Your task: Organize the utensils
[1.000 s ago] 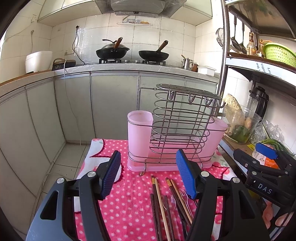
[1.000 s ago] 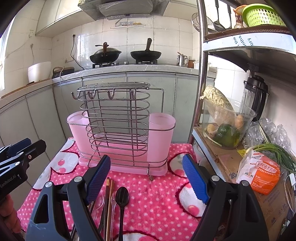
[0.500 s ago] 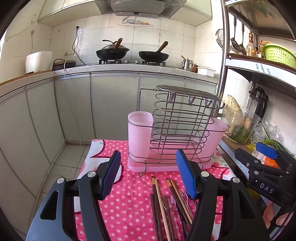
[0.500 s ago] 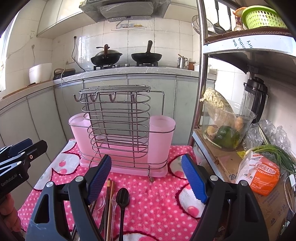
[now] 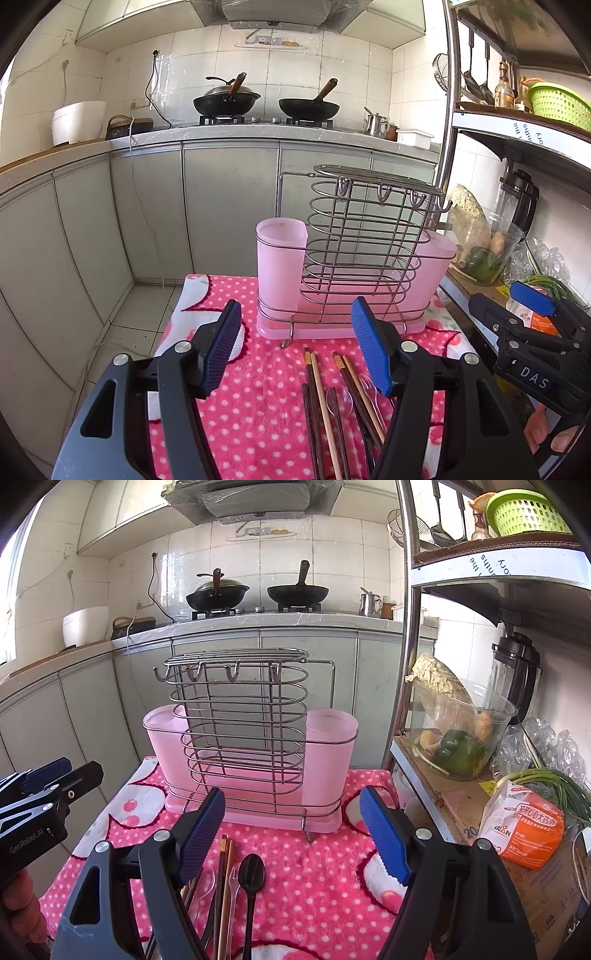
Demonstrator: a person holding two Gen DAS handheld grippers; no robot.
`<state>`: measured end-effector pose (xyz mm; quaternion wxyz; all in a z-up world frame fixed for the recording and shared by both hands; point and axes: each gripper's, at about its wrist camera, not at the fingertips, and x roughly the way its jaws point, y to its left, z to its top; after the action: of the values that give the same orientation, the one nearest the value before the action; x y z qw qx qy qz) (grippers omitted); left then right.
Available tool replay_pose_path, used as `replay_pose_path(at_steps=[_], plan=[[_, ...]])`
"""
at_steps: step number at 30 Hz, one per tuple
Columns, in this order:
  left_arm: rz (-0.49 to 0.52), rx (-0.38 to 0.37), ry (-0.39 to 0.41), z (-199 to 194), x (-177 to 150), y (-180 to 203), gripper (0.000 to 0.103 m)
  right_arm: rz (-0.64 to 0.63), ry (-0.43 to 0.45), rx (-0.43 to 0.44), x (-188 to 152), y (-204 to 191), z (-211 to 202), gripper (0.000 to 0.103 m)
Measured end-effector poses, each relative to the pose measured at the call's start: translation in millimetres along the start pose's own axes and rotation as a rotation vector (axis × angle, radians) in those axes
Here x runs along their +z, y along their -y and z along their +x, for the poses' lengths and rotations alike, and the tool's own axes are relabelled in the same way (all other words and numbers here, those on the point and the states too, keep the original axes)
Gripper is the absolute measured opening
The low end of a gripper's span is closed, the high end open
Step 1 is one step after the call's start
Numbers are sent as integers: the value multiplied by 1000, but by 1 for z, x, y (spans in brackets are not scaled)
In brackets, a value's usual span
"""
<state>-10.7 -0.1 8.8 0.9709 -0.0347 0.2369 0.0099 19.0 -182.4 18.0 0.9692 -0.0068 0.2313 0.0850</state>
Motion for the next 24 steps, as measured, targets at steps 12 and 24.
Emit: replay_pose_path(at_steps=[12, 24], plan=[[0, 9, -18, 5, -1, 0, 63, 18, -10, 10, 0, 2, 2, 68], [3, 15, -32, 10, -2, 1, 63, 30, -27, 19, -1, 7, 8, 64]])
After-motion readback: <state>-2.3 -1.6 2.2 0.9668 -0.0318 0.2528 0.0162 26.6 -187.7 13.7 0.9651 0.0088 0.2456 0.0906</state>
